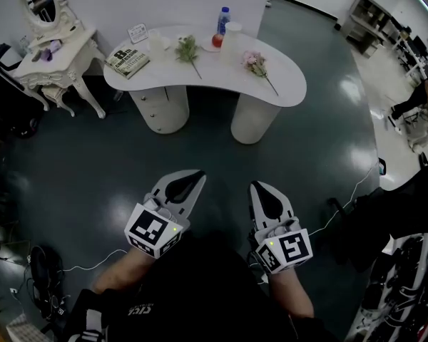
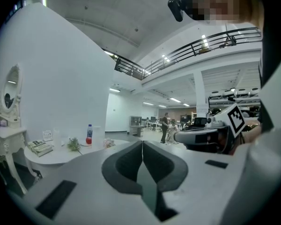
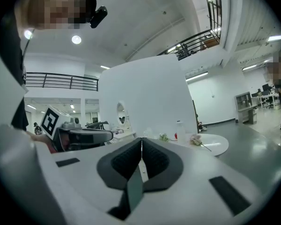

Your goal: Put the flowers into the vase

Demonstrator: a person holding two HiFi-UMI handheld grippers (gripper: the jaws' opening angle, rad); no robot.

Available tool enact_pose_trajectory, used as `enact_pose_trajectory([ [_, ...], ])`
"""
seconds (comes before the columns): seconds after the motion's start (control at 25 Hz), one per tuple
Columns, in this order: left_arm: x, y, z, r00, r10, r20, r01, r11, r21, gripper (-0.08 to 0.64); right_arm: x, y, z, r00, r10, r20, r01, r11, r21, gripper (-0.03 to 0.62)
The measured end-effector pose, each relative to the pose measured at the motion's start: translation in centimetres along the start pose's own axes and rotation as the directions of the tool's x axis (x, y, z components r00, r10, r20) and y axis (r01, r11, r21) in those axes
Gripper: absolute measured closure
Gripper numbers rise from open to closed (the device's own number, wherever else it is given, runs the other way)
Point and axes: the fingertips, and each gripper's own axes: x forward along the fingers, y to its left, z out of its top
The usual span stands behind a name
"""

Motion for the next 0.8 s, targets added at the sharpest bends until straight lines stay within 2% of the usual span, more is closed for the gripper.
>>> enact_pose_trajectory([
  [0.36, 3.2, -1.9, 0.4, 1.0, 0.015, -0.003, -0.015, 1.0, 0.006, 0.548, -1.4, -3.9, 0.2, 1.0, 0.0, 0.013, 0.0, 1.0, 0.014, 0.568],
  [0.8, 7.7, 1.2, 0.8, 0.999, 0.024, 0.021, -0.023, 0.999, -0.024, 0.548, 1.7, -8.4, 0.8, 0.999, -0.036, 0.009, 0.036, 0.999, 0.001, 0.568],
])
